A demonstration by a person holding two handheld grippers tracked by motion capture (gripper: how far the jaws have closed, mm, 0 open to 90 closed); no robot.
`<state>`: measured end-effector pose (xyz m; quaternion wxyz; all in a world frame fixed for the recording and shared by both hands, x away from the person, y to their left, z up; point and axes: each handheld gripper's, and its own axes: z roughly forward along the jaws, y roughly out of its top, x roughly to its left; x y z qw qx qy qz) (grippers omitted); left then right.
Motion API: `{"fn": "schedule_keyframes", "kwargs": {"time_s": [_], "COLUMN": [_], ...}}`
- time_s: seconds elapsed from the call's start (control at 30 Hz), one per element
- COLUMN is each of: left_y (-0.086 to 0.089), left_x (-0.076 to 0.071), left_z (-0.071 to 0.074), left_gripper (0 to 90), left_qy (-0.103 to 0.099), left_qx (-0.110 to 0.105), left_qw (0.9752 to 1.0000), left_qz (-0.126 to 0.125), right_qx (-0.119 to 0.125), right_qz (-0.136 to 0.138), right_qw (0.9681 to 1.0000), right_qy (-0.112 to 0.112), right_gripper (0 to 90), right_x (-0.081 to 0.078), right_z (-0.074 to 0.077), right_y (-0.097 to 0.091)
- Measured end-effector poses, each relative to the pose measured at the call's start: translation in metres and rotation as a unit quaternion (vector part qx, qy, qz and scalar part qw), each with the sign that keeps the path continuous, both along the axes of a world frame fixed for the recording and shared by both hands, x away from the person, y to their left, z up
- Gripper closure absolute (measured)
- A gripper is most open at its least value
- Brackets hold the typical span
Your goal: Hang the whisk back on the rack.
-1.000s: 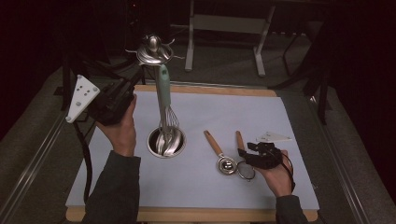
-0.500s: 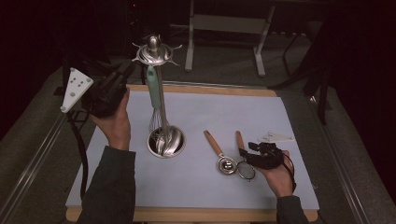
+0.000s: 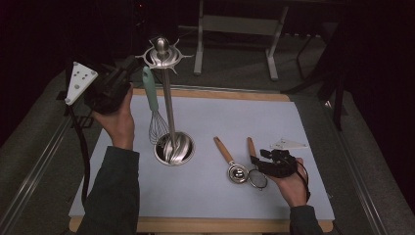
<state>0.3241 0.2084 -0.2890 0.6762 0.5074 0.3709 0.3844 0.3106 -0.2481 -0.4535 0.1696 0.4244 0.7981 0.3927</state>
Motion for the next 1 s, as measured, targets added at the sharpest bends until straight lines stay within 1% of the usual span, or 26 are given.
{"fn": "schedule_keyframes", "kwargs": {"time_s": [0.3,0.5,0.9,0.97,1.0], "left_y": [0.0028,0.0018,0.0015,0.0023,0.0029], "left_x": [0.0087,0.0073,0.0051,0.0039,0.0038], "left_z": [0.0004,0.0007,-0.0022,-0.0036,-0.0048], "left_gripper": [90.0,89.9,89.0,88.3,88.0], "left_qy": [0.008,0.01,0.015,0.013,0.016], "left_qx": [-0.012,0.0,0.018,0.019,0.022], "left_qw": [0.9999,0.9999,0.9997,0.9997,0.9996], "left_qz": [0.0,0.007,0.006,0.009,0.012], "right_qx": [0.0,0.0,0.001,0.001,0.002], "right_qz": [0.001,0.001,-0.006,-0.008,-0.009], "right_qw": [1.0,1.0,1.0,1.0,1.0], "right_qy": [0.0,-0.002,0.0,0.0,0.0], "right_gripper": [50.1,50.1,50.2,50.2,50.2], "right_x": [-0.0004,-0.0004,0.0002,0.0006,0.0008], "right_z": [0.0005,0.001,0.0003,-0.0001,-0.0002], "right_y": [0.0003,-0.0001,-0.0047,-0.0065,-0.0071]}}
